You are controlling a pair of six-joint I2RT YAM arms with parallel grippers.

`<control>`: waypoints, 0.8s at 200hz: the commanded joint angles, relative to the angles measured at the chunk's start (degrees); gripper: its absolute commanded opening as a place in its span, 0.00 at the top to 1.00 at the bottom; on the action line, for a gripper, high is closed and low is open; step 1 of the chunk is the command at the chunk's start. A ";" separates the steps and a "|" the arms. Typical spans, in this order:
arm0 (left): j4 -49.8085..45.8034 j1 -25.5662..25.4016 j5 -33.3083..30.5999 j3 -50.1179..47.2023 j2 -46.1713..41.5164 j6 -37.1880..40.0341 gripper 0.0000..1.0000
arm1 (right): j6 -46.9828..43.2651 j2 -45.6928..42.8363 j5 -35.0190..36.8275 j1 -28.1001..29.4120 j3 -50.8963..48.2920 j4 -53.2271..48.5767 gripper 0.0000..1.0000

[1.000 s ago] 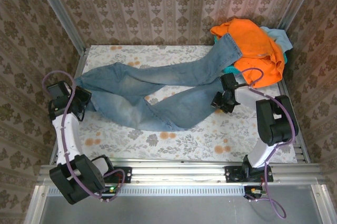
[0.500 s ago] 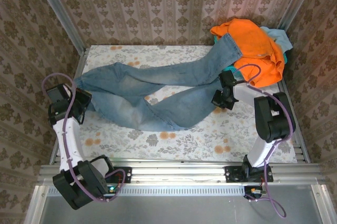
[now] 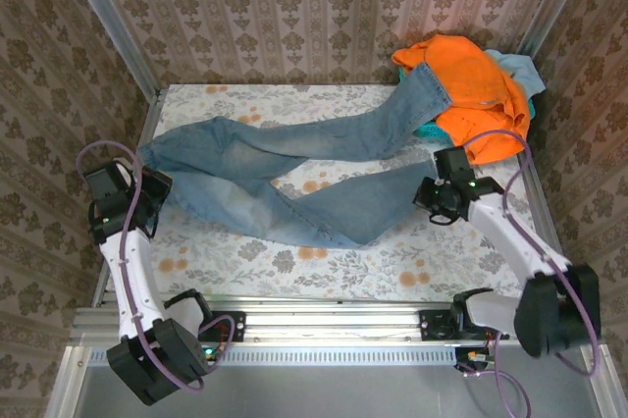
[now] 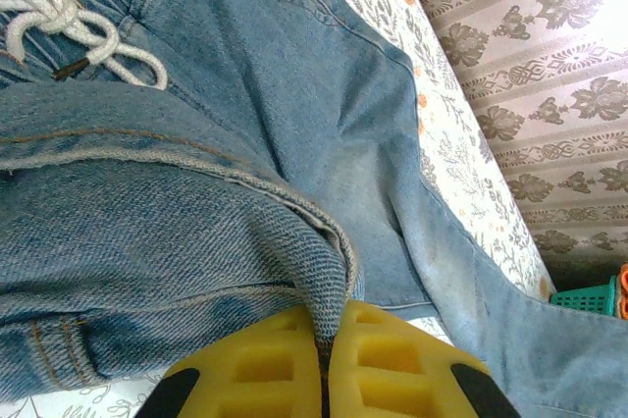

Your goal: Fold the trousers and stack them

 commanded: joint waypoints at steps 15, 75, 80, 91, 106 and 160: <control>-1.64 -0.54 2.70 5.36 -2.52 0.95 1.00 | -0.58 -15.91 2.30 0.02 4.89 -11.80 1.00; 1.78 -3.32 1.27 10.85 1.30 -2.42 1.00 | -0.50 -10.15 -8.55 4.81 20.30 -6.58 1.00; 2.50 -3.69 0.74 11.09 2.45 -2.48 1.00 | -1.09 -7.51 -9.55 4.63 21.47 -5.62 1.00; 3.63 -4.59 -0.15 11.69 5.79 -2.83 1.00 | -2.49 -0.08 -10.64 4.22 23.63 -3.54 1.00; 6.25 -5.54 -0.50 12.55 11.02 -3.77 1.00 | -2.37 11.66 -13.27 1.89 26.08 -1.04 1.00; 11.27 -8.18 -3.19 18.65 27.33 -4.77 1.00 | 1.99 51.67 -14.36 -6.71 51.15 -0.01 0.71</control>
